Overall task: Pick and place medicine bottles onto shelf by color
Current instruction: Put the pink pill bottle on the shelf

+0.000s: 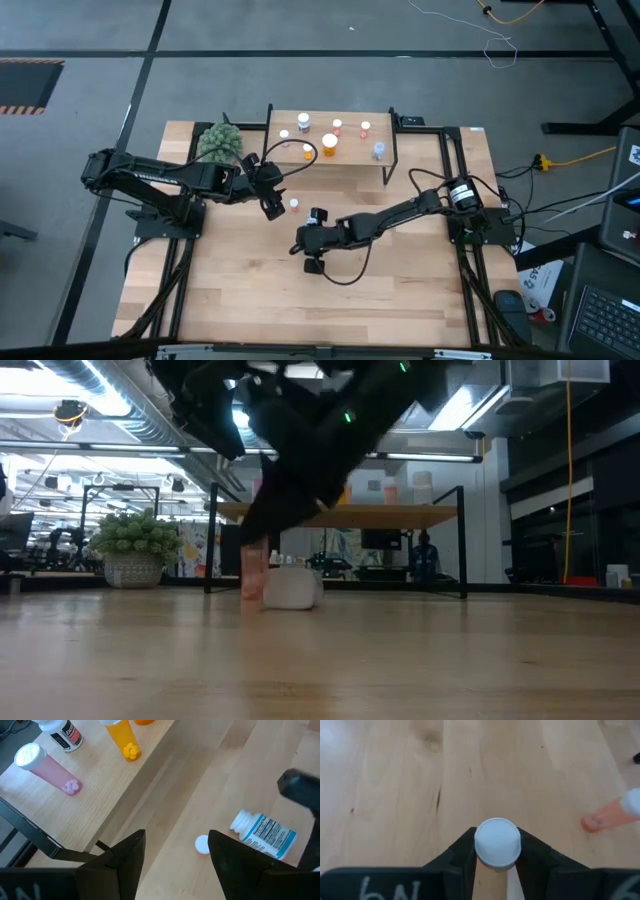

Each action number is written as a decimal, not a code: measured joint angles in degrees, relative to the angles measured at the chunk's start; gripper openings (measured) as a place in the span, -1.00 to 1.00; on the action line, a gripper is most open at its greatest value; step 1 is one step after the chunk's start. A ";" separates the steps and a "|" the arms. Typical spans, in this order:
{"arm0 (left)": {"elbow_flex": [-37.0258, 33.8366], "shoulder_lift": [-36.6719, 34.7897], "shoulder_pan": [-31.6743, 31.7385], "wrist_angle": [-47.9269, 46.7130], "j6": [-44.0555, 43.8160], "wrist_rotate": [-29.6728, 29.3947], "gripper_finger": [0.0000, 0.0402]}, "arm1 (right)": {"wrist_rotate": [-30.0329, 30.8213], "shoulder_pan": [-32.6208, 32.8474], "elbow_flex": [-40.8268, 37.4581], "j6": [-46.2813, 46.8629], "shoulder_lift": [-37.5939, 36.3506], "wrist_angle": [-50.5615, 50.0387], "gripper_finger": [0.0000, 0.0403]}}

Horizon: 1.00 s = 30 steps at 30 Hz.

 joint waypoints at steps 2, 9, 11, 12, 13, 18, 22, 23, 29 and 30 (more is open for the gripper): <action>0.00 0.00 0.00 -0.01 -0.15 0.00 0.06 | 0.04 -0.63 4.56 -0.18 0.00 -7.30 -0.41; 0.00 -0.64 0.00 -0.29 -0.21 -1.47 0.06 | 0.55 -3.66 21.14 -1.47 -0.07 -30.54 -0.42; 0.10 -1.49 0.00 -0.31 -0.21 -2.26 0.06 | 0.57 -4.33 25.66 -2.04 -0.09 -36.93 -0.44; 0.11 -1.97 0.00 -0.41 -0.17 -2.70 0.06 | 0.58 -4.65 27.98 -2.77 -0.09 -40.08 -0.44; 0.11 -2.62 -0.02 -0.88 0.10 -3.30 0.06 | 0.55 -4.90 30.25 -3.08 -0.09 -43.07 -0.44; 0.11 -6.70 0.00 -2.87 -0.07 -6.95 0.06 | 2.11 -6.74 40.54 -4.43 -0.11 -56.39 -0.41; 0.11 -10.07 0.00 -3.01 -0.26 -7.72 0.06 | 6.82 -8.28 48.47 -4.57 -0.11 -65.60 -0.40; 0.11 -10.60 0.00 -2.77 -0.27 -7.73 0.06 | 7.70 -8.77 50.63 -4.61 -0.11 -67.58 -0.40; 0.09 -11.46 -0.01 -2.78 -0.24 -8.59 0.06 | 13.18 -11.86 49.70 -2.68 -7.40 -71.58 -0.40; 0.09 -11.49 0.00 -2.84 -0.24 -8.68 0.06 | 14.62 -12.42 49.45 -2.01 -9.02 -72.21 -0.40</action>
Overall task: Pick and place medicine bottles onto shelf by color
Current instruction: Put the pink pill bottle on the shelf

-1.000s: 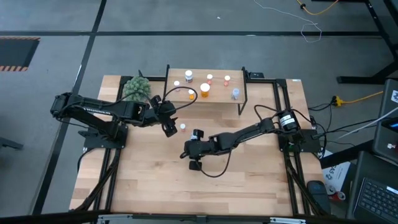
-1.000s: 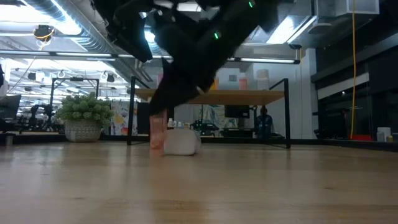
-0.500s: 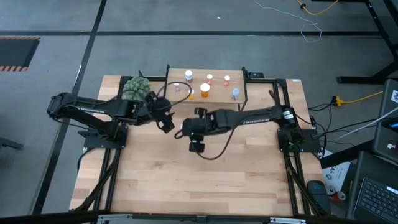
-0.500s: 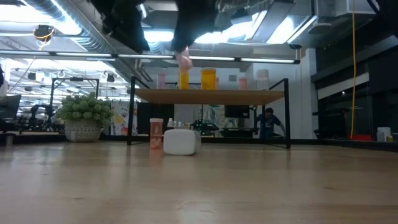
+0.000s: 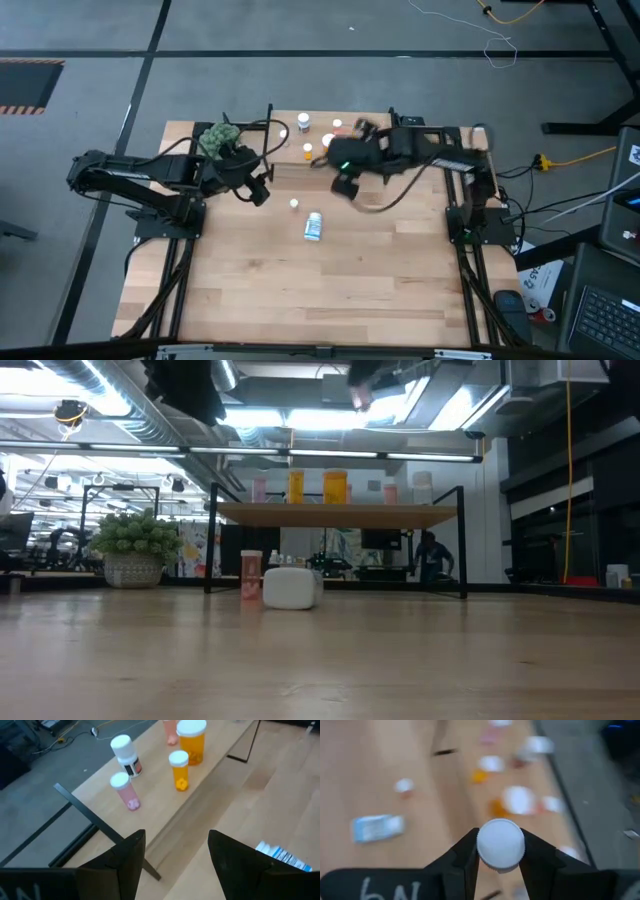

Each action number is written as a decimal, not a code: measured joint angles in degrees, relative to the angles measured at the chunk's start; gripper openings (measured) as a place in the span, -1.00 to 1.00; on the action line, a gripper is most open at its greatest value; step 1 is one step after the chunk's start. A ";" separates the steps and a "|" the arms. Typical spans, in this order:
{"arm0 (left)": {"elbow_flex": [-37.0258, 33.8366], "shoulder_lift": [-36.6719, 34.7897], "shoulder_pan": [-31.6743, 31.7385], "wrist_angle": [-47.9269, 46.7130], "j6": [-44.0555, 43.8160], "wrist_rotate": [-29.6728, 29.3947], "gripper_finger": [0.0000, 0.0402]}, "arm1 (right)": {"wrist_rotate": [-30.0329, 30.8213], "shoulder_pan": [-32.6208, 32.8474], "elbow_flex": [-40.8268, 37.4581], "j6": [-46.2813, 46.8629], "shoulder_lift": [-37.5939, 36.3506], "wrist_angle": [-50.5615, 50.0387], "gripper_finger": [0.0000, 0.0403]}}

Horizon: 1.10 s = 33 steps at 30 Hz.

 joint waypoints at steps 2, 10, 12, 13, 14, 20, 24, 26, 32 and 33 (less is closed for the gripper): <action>0.00 -0.03 0.00 -0.06 0.00 -0.17 0.06 | 1.33 -0.94 -0.59 0.37 -3.05 0.39 -0.40; -0.02 0.29 0.00 -0.14 -0.01 -0.20 0.06 | 1.03 -5.29 -12.71 -1.44 -14.29 7.35 -0.40; -0.02 0.27 -0.02 -0.06 0.00 -0.20 0.06 | 0.90 -6.51 -20.08 -1.82 -17.76 11.62 -0.40; -0.02 0.27 -0.02 -0.12 0.00 -0.20 0.06 | -0.12 -7.02 -24.20 -1.84 -19.53 14.79 -0.40; -0.02 0.27 -0.01 -0.12 0.00 -0.20 0.06 | -1.78 -7.59 -28.48 -2.14 -21.33 18.30 -0.40; -0.02 0.27 0.00 -0.21 0.00 0.13 0.06 | -13.70 -9.76 -51.34 -7.83 -29.88 44.00 -0.40; -0.02 0.27 0.00 -0.20 -0.24 0.22 0.06 | -12.38 -11.85 -60.88 -8.02 -30.68 54.57 -0.40; -0.02 0.27 -0.01 -0.16 -1.20 0.24 0.06 | -12.98 -13.18 -63.49 -8.00 -29.98 57.99 -0.40; -0.02 0.27 -0.02 -0.16 -1.53 0.24 0.06 | -14.19 -17.21 -64.01 -7.12 -27.94 59.11 -0.40; -0.02 0.27 -0.02 -0.18 -1.53 0.26 0.06 | -14.48 -17.87 -64.01 -6.86 -27.62 59.02 -0.40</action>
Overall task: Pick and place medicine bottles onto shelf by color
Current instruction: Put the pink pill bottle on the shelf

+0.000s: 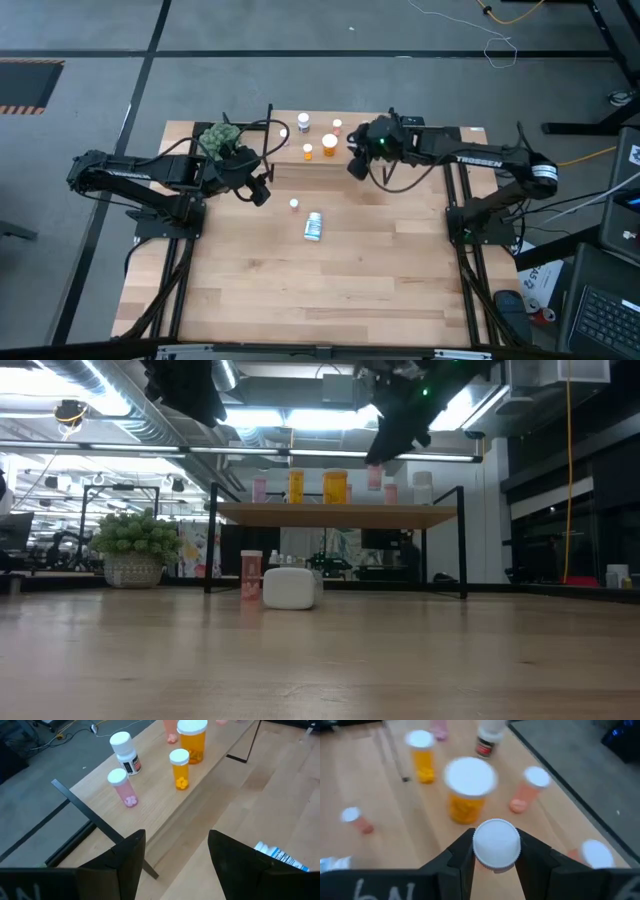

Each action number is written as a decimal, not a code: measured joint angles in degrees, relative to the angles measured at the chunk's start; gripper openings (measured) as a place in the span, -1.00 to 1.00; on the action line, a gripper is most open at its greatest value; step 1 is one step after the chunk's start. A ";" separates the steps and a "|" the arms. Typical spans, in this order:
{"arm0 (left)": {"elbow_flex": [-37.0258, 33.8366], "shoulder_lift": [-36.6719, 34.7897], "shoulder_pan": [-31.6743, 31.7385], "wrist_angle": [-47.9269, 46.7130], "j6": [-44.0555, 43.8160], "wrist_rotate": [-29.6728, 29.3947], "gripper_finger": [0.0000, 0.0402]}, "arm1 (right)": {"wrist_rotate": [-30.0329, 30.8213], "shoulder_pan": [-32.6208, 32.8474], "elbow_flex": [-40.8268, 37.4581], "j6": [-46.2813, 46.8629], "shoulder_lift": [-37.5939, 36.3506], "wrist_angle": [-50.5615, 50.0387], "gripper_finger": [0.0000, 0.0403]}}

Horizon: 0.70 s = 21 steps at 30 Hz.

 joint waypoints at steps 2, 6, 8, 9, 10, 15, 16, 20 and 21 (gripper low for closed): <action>-0.01 0.00 0.02 0.04 -0.02 -0.01 0.06 | -1.58 -1.17 0.02 1.24 0.74 0.07 -0.40; -0.02 0.00 0.00 0.04 -0.07 -0.02 0.06 | -4.79 -2.38 0.02 3.02 2.76 0.06 -0.40; -0.02 0.00 0.02 0.04 -0.09 -0.02 0.06 | -4.65 -2.49 0.02 2.98 2.88 0.70 -0.40; -0.02 0.00 0.01 0.04 -0.09 0.00 0.06 | -4.63 -2.50 0.08 3.01 2.88 0.93 -0.40; -0.02 0.00 0.00 0.04 -0.11 -0.02 0.06 | -4.59 -2.52 0.09 3.06 2.89 0.86 -0.40; -0.02 0.00 0.01 0.06 -0.15 -0.02 0.06 | -4.18 -2.57 0.09 6.24 2.92 0.81 -0.40; -0.02 0.00 0.01 0.06 -0.15 -0.02 0.06 | -4.10 -2.57 0.09 6.80 2.92 0.81 -0.40; -0.02 0.00 0.01 0.04 0.09 -0.02 0.06 | -3.36 -2.59 0.09 3.03 2.92 0.58 -0.40; -0.02 0.00 0.02 0.04 0.22 -0.02 0.06 | -3.76 -2.61 0.09 2.08 2.92 0.40 -0.40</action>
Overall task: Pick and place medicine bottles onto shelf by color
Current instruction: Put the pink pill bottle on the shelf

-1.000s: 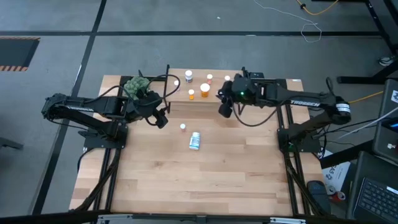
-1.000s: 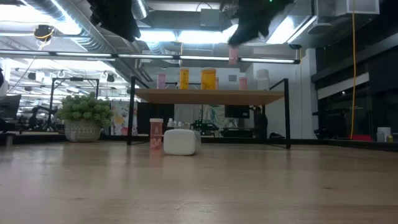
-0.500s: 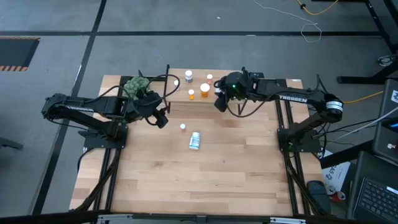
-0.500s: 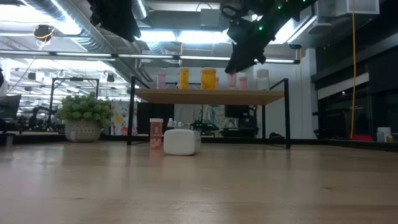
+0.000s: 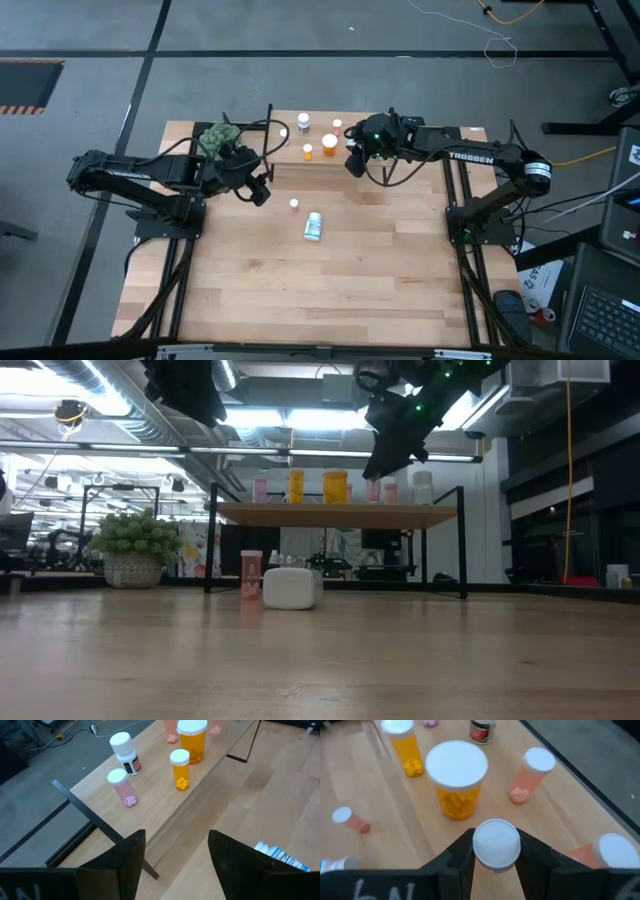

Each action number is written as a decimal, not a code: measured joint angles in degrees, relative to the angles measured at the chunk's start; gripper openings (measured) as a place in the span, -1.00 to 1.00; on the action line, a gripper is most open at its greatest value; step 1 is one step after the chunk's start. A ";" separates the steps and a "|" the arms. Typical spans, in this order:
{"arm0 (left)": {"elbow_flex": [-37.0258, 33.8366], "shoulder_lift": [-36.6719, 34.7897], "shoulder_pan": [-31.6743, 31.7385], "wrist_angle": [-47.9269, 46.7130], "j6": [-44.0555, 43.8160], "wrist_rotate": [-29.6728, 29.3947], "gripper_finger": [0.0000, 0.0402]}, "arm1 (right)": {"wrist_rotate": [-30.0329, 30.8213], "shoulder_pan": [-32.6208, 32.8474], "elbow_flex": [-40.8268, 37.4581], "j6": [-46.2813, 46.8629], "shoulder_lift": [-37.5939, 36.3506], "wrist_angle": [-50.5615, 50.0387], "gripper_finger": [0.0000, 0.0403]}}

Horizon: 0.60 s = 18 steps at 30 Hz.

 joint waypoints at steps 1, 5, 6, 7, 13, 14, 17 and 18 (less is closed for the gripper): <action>0.00 0.00 -0.01 0.00 -0.01 0.00 0.06 | -0.02 0.02 0.00 0.08 0.00 0.17 -0.40; 0.00 0.00 -0.02 0.01 -1.18 0.00 0.06 | 0.72 -0.48 0.00 3.71 0.02 0.87 -0.40; 0.00 0.00 0.01 -0.01 -1.30 0.00 0.06 | 0.91 -0.61 0.00 3.76 0.27 0.80 -0.40; 0.00 0.00 -0.01 -0.01 -1.29 0.00 0.06 | 1.07 -0.68 0.00 3.65 0.52 0.87 -0.40; -0.04 0.00 0.01 0.04 -1.31 0.00 0.06 | 0.94 -0.52 0.02 3.24 0.59 1.94 -0.40; -0.04 0.00 0.00 0.04 -1.30 0.00 0.06 | 0.92 -0.59 0.02 2.56 0.61 1.49 -0.40; -0.04 0.00 -0.02 0.04 -1.29 0.00 0.06 | 0.77 -0.68 0.02 0.98 0.61 1.15 -0.40; -0.04 0.00 -0.01 0.02 -1.31 0.01 0.06 | 0.71 -0.65 0.02 0.81 0.61 1.15 -0.40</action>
